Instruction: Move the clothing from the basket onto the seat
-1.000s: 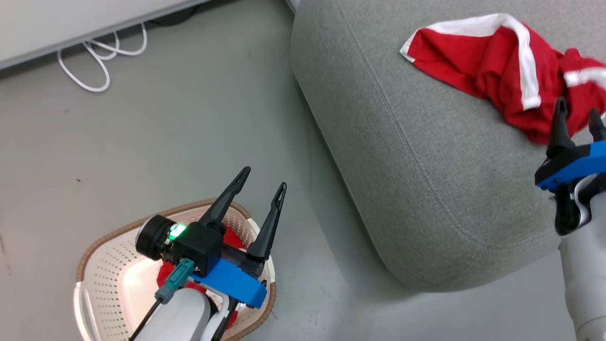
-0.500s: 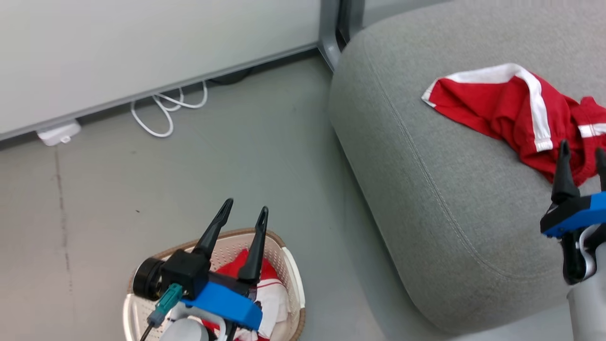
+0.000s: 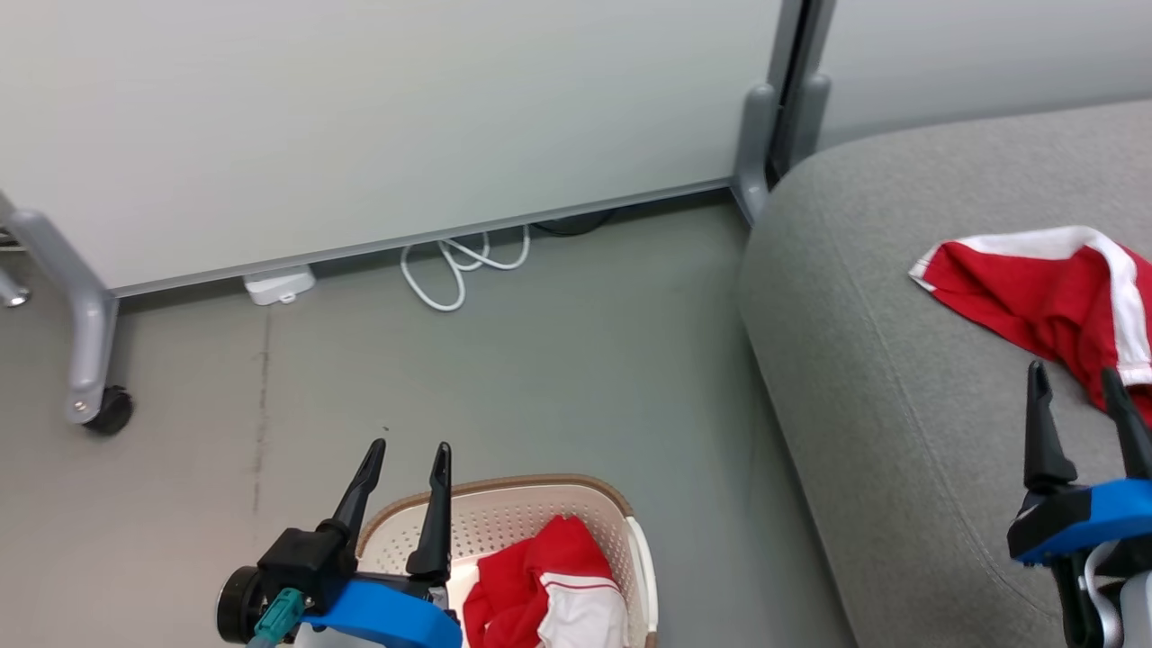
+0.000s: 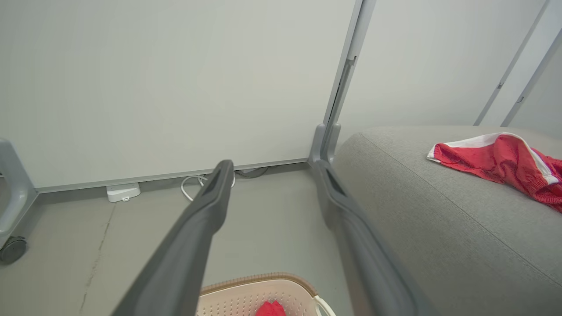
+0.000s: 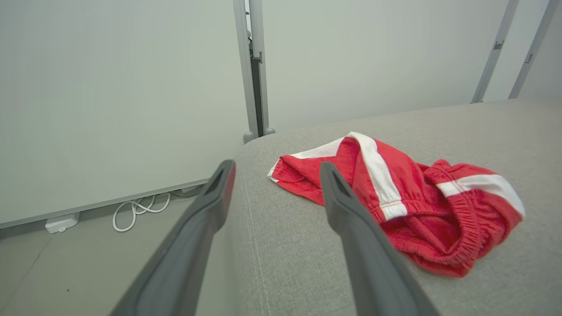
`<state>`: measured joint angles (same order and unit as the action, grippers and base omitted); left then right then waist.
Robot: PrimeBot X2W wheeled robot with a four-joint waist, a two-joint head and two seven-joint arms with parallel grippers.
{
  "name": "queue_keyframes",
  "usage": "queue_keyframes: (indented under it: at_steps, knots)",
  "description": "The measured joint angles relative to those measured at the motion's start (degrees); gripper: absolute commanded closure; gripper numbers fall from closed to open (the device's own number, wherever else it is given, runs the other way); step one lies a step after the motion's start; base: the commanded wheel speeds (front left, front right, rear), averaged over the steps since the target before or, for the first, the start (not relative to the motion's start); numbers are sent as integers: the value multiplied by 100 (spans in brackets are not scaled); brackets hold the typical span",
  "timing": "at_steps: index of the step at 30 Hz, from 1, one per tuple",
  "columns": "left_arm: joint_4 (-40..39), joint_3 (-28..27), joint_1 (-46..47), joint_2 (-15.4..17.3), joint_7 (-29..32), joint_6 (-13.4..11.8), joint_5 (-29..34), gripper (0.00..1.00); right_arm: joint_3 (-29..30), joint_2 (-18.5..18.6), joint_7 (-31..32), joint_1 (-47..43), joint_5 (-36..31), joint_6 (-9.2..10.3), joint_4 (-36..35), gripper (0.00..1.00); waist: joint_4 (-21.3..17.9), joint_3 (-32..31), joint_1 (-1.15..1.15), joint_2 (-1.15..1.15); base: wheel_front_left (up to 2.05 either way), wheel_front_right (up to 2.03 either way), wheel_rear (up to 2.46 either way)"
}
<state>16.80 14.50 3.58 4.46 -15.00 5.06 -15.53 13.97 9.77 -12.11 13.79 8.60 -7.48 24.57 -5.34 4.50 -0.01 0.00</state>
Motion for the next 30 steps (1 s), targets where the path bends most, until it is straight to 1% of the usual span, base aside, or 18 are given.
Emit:
queue_keyframes:
  at_steps: [5, 12, 20, 30]
  knots:
    - [55, -275, -98, -78, 0, 20, 42, 0, -94, -213, 233, -505, -120, 0, -647, 0, 315, -160, 0, 0, 0, 0, 0]
    - [174, -515, -117, -121, 0, 64, 146, 0, -368, -470, 452, -1023, -288, 0, -1262, 0, 654, -325, 1, 0, 0, 0, 0]
    - [275, -753, -116, -132, 0, 111, 233, 0, -570, -614, 535, -1415, -252, 0, -1617, 0, 924, -473, 0, 0, 0, 0, 0]
    - [341, -844, -172, -147, 0, 156, 294, 0, -689, -672, 602, -1629, -160, 0, -1806, 0, 1022, -516, 1, 0, 0, 0, 0]
